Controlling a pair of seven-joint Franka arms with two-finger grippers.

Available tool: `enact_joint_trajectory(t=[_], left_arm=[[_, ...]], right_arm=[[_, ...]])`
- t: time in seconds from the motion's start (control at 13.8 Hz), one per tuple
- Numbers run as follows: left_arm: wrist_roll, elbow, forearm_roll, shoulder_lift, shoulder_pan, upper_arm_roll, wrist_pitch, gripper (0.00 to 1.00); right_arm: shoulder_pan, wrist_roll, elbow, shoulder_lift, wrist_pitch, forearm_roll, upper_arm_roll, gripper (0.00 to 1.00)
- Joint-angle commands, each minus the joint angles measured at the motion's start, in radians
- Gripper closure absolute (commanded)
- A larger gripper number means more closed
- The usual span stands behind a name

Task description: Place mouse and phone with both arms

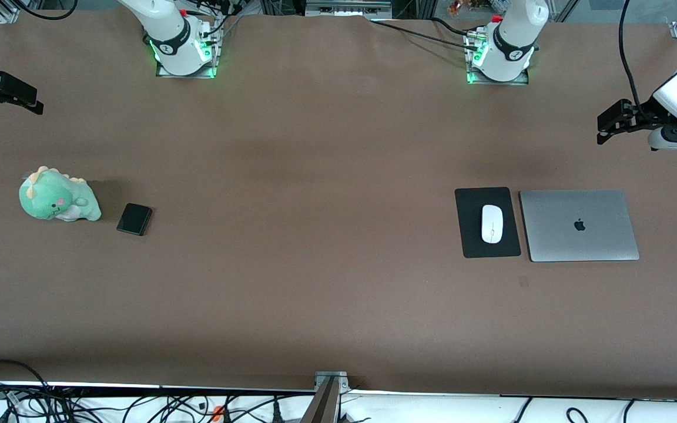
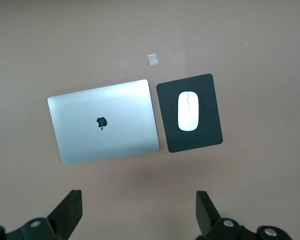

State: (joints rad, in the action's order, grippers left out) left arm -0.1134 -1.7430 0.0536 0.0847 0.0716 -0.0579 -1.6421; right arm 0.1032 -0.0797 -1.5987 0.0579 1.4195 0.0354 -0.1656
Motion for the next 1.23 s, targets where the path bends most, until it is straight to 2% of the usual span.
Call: enact_joint_trajectory(t=[0.0,1.16], left_arm=[[-0.02,0.019,-0.021,-0.008,0.007,-0.013,0.018,0.0],[-0.015,0.04,-0.023,-0.023,0.007,-0.013,0.019,0.0]], right_arm=[[-0.013,0.003,0.037,0.005,-0.013,0.003,0.017,0.0],[-0.008,-0.003,0.042,-0.009,-0.01,-0.017,0.017,0.0]])
